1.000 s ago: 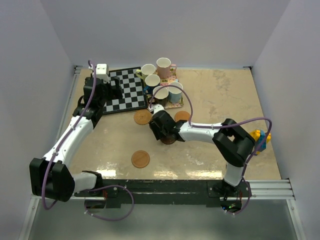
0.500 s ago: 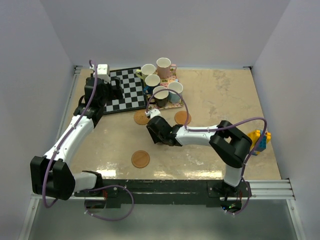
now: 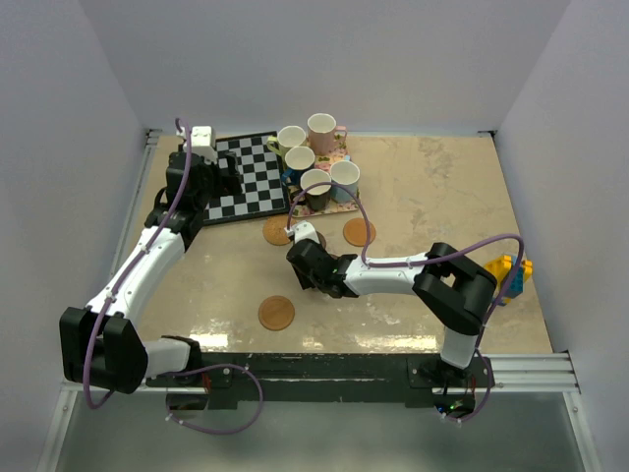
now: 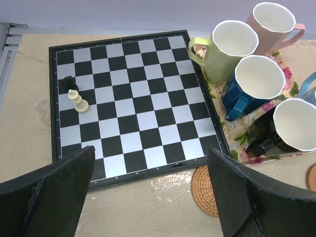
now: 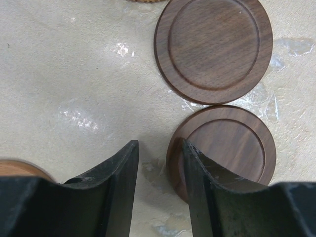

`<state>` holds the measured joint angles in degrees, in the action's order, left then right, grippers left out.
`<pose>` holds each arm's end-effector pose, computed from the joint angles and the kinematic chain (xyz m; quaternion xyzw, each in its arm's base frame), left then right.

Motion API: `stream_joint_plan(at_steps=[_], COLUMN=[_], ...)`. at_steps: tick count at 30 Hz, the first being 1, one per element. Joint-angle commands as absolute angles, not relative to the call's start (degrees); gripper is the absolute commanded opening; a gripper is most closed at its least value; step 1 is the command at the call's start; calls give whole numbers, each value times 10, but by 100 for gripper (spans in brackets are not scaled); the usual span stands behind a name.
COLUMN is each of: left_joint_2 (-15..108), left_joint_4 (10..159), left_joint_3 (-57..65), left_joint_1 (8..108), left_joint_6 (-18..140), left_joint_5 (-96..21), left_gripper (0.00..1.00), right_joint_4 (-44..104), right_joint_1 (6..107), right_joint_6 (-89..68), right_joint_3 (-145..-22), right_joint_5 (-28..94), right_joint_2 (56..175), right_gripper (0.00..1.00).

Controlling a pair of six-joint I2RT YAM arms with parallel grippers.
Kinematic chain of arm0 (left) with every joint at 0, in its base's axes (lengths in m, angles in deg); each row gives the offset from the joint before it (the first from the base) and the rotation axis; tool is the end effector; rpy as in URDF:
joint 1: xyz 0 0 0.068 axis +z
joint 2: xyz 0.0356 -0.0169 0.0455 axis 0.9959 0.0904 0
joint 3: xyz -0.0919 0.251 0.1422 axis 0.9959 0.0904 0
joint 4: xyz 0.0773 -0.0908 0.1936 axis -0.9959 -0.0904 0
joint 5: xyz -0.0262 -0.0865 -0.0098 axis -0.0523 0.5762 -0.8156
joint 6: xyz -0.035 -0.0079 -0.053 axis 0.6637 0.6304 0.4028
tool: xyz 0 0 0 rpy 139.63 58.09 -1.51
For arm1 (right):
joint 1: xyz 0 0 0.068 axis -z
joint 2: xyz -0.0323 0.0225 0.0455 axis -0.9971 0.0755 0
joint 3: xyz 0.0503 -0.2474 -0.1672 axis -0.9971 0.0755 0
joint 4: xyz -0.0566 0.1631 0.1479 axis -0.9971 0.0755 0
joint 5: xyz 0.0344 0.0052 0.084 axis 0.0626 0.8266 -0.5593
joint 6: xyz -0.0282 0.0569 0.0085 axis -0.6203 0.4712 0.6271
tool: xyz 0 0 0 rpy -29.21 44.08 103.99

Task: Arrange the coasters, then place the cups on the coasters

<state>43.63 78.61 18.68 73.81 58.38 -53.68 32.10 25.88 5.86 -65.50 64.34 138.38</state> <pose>0.2607 -0.0439 0.3581 -0.0283 0.8130 -0.0481 0.5796 0.1968 0.2984 0.2019 -0.2200 0.8931 0.0846 0.3832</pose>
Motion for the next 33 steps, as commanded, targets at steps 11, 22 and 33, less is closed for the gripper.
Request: stream_joint_plan(at_steps=[11,22,33], left_joint_2=[433,433,433], left_joint_4=[808,809,810], left_joint_3=[186,186,187], left_joint_1=[736,735,734], left_joint_6=[584,586,587], left_joint_5=[-535,-534,-534], left_gripper=[99,99,99], right_joint_4=[347,363,383], right_joint_1=[237,198,135], right_joint_6=[128,173,225], right_joint_3=[-597,-540,-512], right_joint_5=[600,562,541], right_joint_2=[1363,1326,1303], right_gripper=[28,18,17])
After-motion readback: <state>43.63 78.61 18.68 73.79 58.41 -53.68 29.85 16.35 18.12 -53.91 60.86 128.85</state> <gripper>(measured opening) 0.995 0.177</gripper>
